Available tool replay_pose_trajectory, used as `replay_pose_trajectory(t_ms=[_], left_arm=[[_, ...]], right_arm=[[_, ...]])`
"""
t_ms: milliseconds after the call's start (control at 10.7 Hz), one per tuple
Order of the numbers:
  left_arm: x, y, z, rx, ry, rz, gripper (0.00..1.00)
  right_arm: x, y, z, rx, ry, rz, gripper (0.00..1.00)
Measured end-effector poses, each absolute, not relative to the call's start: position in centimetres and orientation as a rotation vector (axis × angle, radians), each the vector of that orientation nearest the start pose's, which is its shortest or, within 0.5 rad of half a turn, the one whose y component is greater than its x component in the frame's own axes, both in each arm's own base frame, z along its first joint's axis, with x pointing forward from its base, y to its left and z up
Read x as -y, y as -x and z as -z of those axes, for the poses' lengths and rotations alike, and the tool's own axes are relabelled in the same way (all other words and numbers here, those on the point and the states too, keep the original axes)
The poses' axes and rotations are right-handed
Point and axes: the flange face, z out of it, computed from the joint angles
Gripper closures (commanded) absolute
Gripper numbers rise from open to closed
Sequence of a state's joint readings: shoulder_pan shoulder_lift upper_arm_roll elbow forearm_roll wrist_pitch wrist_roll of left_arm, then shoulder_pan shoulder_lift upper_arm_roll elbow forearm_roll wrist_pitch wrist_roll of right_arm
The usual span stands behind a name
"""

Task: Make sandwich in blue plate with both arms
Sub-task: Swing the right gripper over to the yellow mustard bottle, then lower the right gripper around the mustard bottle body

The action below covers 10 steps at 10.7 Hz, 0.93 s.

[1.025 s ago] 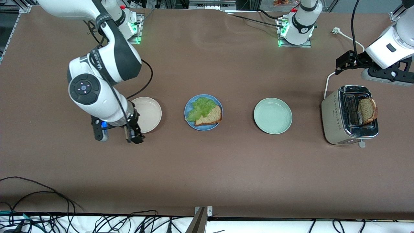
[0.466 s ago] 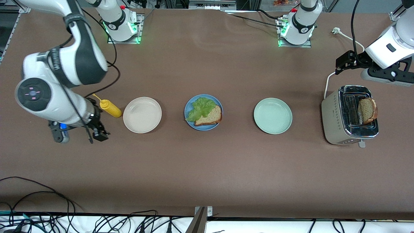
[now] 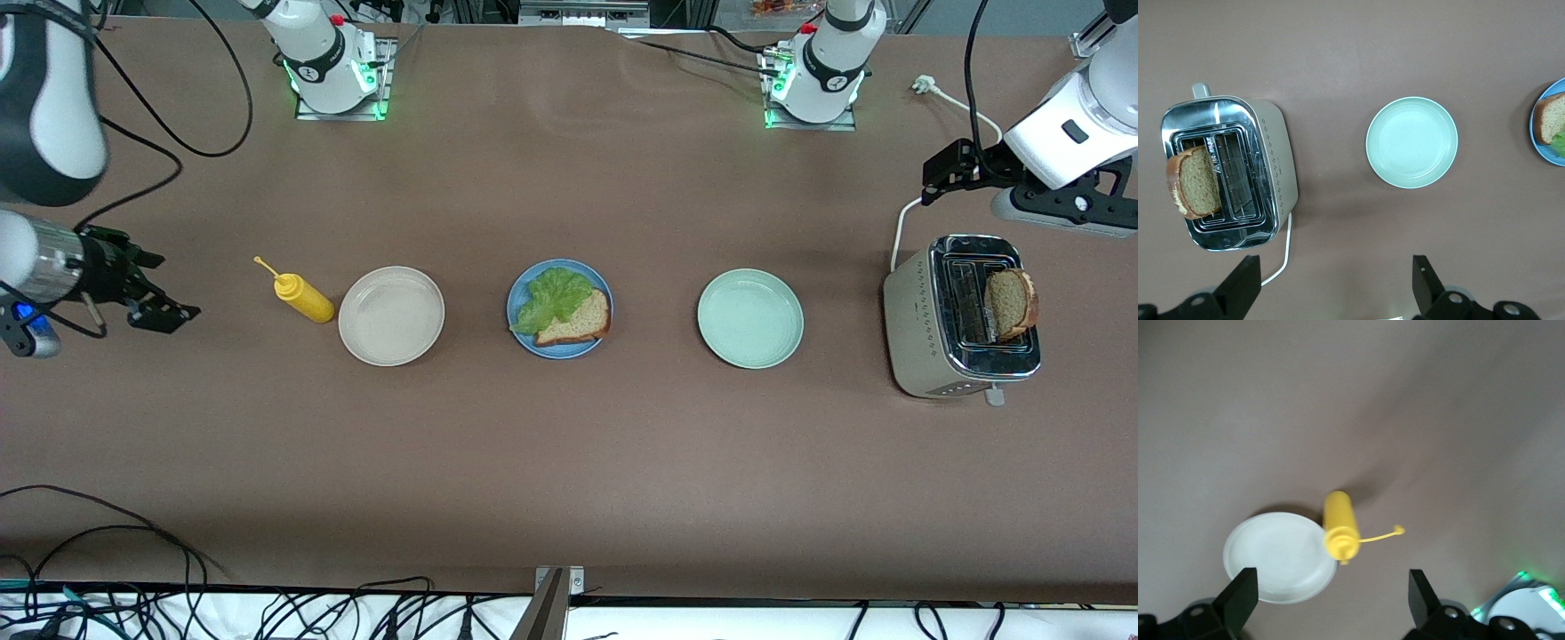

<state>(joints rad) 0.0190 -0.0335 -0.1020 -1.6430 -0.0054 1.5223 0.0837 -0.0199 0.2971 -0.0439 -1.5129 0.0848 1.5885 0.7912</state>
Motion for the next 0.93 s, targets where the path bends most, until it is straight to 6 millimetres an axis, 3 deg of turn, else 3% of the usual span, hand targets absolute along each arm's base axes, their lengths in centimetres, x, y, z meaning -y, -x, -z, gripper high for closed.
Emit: replay_pose_trajectory(t_ms=[186, 652, 932], left_arm=[[4.6, -53.5, -60.5, -0.262, 3.130, -0.137, 0.00], [4.6, -53.5, -60.5, -0.262, 3.130, -0.137, 0.00], [4.7, -53.5, -60.5, -0.263, 3.130, -0.137, 0.00]], right_arm=[[5.7, -61.2, -45.6, -1.173, 2.857, -0.445, 0.00], [6.2, -60.4, -42.0, -0.986, 2.762, -0.486, 0.00], [7.2, -59.9, -39.1, -1.015, 2.660, -0.472, 0.00]])
